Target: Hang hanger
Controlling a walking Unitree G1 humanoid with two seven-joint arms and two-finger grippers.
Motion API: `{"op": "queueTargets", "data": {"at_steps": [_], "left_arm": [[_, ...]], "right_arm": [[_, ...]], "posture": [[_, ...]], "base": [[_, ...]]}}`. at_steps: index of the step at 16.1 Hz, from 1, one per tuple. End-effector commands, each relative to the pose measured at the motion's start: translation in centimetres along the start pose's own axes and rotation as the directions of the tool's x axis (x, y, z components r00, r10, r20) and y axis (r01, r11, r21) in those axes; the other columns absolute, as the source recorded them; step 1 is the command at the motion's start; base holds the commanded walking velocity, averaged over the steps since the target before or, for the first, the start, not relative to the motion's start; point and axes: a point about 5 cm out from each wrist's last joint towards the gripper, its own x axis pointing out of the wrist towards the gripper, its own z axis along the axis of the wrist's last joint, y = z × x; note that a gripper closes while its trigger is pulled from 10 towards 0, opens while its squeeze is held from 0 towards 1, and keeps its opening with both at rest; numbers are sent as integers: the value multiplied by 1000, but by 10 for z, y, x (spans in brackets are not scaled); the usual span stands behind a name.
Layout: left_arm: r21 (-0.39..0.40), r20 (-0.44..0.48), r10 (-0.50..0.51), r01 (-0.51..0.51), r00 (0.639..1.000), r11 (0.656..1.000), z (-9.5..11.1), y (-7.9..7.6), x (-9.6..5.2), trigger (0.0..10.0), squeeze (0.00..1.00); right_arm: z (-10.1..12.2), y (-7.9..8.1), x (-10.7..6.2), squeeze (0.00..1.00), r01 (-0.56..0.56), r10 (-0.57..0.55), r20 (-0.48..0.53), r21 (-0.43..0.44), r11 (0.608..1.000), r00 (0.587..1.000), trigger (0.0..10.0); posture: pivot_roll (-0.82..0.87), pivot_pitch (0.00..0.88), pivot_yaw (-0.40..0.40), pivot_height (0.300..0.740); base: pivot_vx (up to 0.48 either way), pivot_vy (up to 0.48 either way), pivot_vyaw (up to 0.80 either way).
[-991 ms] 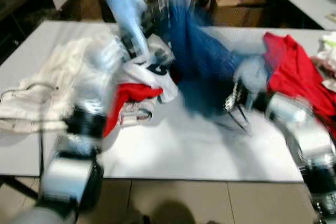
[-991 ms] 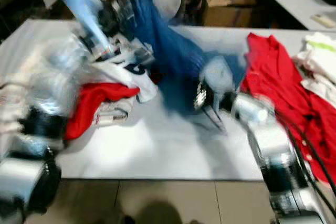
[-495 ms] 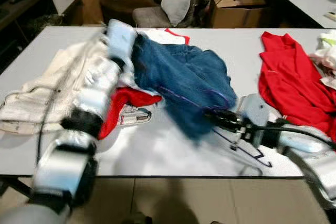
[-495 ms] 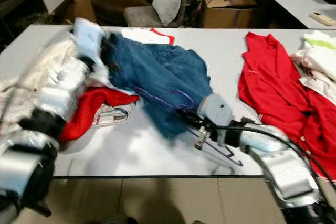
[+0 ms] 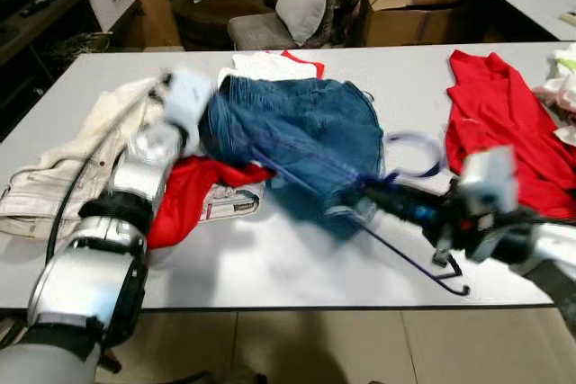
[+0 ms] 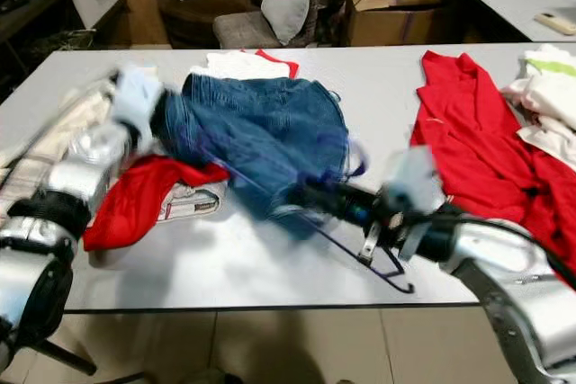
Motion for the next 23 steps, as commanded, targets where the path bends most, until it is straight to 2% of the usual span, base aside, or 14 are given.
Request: {"op": "queueTargets", "data": {"at_steps": [1,2,3,6,7,8,9,11,13,15,16,20,21,23], "left_arm": [[26,-43,-24,26,999,999,-11,9,-6,10000,0],[85,-94,-64,72,994,994,-24,17,-14,10000,784],[156,-134,-149,170,980,973,-32,22,-22,10000,1000],[244,-185,-327,365,927,898,-38,39,-45,10000,1000],[237,-171,-342,375,924,896,-36,44,-49,10000,1000],[161,-66,-412,417,909,895,-25,50,-58,10000,1000],[155,-47,-436,438,899,886,-23,50,-60,10000,1000],[249,-126,-516,530,847,810,-27,52,-76,10000,1000],[338,-261,-526,587,810,736,-31,61,-93,10000,1000],[211,-105,-565,573,819,792,-15,64,-103,10000,1000],[74,98,-580,575,809,815,3,62,-109,10000,1000],[-125,480,-479,597,735,792,36,36,-112,10000,1000],[-242,541,-351,541,764,805,35,22,-102,10000,1000],[-290,511,-263,452,819,844,32,6,-93,10000,1000]], "right_arm": [[14,-2,-3,0,36,-36,69,2,999,997,10000],[19,-7,-6,0,105,-109,127,37,994,986,10000],[19,-12,-6,0,165,-173,136,67,984,975,10000],[7,-10,-6,0,211,-219,69,115,971,973,10000],[5,-6,-6,0,208,-215,57,116,971,975,10000],[1,-7,-8,0,247,-253,39,119,962,967,10000],[-1,-9,-9,0,273,-277,21,117,955,961,10000],[-13,-19,-6,0,376,-371,-67,101,921,926,10000],[-18,-26,2,0,425,-419,-71,125,897,905,10000],[-19,-32,7,0,454,-448,-71,156,877,891,10000],[-21,-40,7,0,505,-499,-78,164,847,863,10000],[-18,-48,13,0,636,-636,-44,126,762,770,10000],[-21,-49,8,0,677,-672,-99,43,734,734,10000],[-26,-50,4,0,729,-720,-115,83,679,684,10000]], "posture": [[-107,0,118,740],[-111,0,131,740],[-114,0,142,740],[-108,0,159,740],[-106,0,163,740],[-107,0,165,740],[-108,0,166,740],[-105,0,162,740],[-81,0,136,740],[-69,0,120,740],[-69,0,120,740],[-73,0,112,740],[-73,0,109,740],[-72,0,97,740]], "base": [[0,0,0],[0,0,0],[0,0,0],[0,0,0],[0,0,0],[0,0,0],[0,0,0],[0,0,0],[0,0,0],[0,0,0],[0,0,0],[0,0,0],[0,0,0],[0,0,0]]}}
